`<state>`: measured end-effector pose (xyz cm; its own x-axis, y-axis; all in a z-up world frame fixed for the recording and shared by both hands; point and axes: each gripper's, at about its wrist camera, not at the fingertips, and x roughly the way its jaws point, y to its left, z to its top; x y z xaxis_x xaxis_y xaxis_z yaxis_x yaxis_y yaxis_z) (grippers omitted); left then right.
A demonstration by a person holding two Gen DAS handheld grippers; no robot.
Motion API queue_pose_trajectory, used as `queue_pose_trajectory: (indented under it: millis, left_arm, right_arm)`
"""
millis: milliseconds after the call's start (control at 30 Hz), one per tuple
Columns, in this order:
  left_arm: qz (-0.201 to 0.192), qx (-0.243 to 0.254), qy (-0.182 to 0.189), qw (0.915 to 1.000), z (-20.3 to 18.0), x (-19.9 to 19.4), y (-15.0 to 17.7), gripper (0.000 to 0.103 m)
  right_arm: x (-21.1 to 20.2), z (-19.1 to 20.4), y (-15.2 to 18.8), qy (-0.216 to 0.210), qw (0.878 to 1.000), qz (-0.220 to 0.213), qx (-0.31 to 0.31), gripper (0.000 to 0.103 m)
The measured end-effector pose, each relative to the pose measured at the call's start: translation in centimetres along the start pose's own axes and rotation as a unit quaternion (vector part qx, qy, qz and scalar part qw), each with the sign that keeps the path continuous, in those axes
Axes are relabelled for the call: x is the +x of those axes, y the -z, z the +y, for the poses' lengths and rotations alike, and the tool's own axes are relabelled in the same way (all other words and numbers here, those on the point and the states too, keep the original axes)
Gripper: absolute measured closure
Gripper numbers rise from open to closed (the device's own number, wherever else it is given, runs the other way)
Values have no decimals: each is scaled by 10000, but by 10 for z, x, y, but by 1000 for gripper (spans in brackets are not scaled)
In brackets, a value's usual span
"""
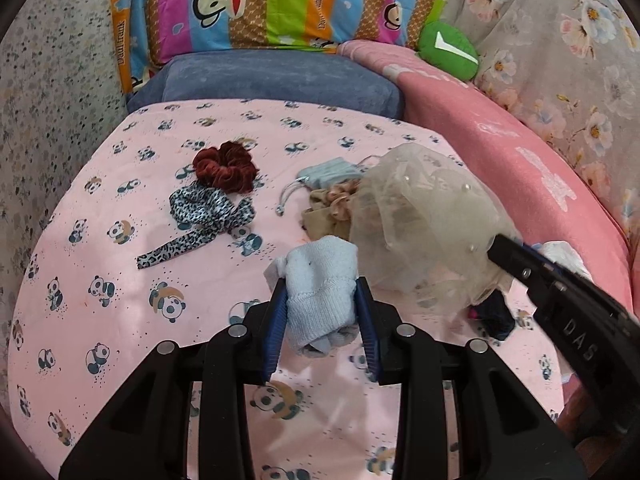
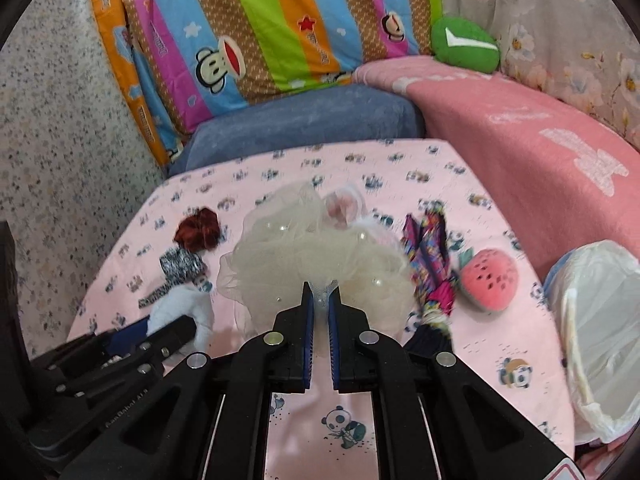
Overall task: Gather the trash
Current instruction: 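Carry the sock and tulle with both tools over the white trash bin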
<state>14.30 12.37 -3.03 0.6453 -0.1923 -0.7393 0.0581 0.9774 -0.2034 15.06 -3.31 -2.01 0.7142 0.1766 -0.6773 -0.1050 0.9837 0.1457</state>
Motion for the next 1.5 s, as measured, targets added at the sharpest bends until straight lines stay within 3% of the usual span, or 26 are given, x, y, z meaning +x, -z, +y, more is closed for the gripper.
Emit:
queue_pose_trajectory:
  millis: [400,733,1100,1367,1500]
  left_arm:
    - [-263,511,452,9973,-74,-44,-2,71]
    - [-275,1054,962,9894,-160,-52,3,71]
    - [-104,1598,1440,9765,-249,-35,14,70]
    - [30,1934,1657,9670,-299,-20,23,70]
    - [-54,2055,1742,9630,-317,-16,26,67]
  right_arm:
    - [-97,-47,-30,139,9948,-982,237,97]
    - [-157,-129,-29,682,9849,-1432,688,97]
    - [-170,-230,-1,1315,9740,-1264,1345,97]
    - [-163,-272,20,1463,9686,-1057,1711,96]
    - [-163,-285,27,1516,9657,-1023,1844,91]
